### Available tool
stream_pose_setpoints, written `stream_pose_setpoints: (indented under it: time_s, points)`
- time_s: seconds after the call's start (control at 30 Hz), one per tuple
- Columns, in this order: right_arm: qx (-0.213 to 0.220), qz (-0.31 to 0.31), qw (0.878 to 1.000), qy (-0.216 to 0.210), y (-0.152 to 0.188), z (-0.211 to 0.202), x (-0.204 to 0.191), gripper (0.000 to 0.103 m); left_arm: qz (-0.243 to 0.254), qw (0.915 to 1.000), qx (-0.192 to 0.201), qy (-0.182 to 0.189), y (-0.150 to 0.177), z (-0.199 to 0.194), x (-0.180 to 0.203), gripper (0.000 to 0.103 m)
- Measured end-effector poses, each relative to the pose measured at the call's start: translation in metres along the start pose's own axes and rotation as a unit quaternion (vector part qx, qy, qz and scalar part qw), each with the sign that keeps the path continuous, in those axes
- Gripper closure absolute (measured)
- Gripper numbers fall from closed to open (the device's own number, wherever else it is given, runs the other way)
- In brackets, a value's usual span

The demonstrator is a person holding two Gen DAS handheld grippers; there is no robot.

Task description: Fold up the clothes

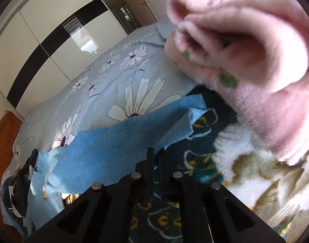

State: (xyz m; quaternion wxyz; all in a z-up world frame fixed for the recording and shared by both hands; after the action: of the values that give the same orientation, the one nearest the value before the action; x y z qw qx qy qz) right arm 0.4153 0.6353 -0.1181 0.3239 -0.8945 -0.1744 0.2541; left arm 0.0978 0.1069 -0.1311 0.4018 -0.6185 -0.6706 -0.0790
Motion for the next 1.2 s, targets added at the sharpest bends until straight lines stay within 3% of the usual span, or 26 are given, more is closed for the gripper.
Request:
stream_pose_setpoints:
  time_s: [0.1, 0.17, 0.33, 0.47, 0.6, 0.8, 0.9, 0.97, 1.2]
  points:
    - [0.043, -0.024, 0.999, 0.009, 0.000, -0.036, 0.001, 0.100, -0.003, 1.0000, 0.006, -0.001, -0.002, -0.005, -0.009, 0.053]
    - [0.045, -0.016, 0.999, 0.011, 0.003, -0.047, 0.010, 0.100, -0.009, 0.9999, 0.007, -0.003, -0.004, -0.007, -0.016, 0.053]
    - [-0.010, 0.008, 1.000, 0.010, 0.018, -0.026, 0.028, 0.100, -0.025, 0.9997, 0.001, -0.002, -0.006, -0.008, -0.027, 0.053]
    - [0.001, 0.010, 1.000, 0.009, 0.020, -0.030, 0.021, 0.100, -0.027, 0.9996, 0.003, -0.008, -0.005, -0.011, -0.032, 0.053]
    - [0.039, -0.026, 0.999, 0.011, -0.005, -0.048, -0.005, 0.100, -0.039, 0.9992, 0.006, -0.007, -0.007, -0.013, -0.039, 0.053]
    - [0.086, -0.142, 0.986, 0.018, -0.057, -0.068, -0.084, 0.100, -0.042, 0.9991, 0.009, 0.000, -0.012, -0.014, -0.048, 0.053]
    - [0.063, -0.143, 0.988, 0.011, -0.060, -0.056, -0.100, 0.100, -0.052, 0.9986, 0.008, 0.004, -0.017, -0.014, -0.058, 0.053]
    - [0.052, -0.140, 0.988, 0.028, -0.049, -0.048, -0.095, 0.100, -0.054, 0.9985, 0.011, 0.001, -0.021, -0.015, -0.066, 0.053]
    - [-0.022, -0.100, 0.990, 0.100, -0.015, -0.022, -0.027, 0.100, -0.016, 0.9998, 0.010, -0.011, -0.054, -0.007, -0.060, 0.053]
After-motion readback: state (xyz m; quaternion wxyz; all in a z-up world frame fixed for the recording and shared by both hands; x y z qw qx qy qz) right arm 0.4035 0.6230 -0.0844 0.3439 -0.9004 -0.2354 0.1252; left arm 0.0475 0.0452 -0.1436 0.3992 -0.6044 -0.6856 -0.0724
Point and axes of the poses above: each gripper's, at about its wrist camera, not at the fingertips, and z roughly the way its jaws point, x to its right, y to its underside, the point moved 1 cm from there along z, roughly the way its jaws point, and after that the axes turned 8 degrees about -z, right-handed, at the moved point
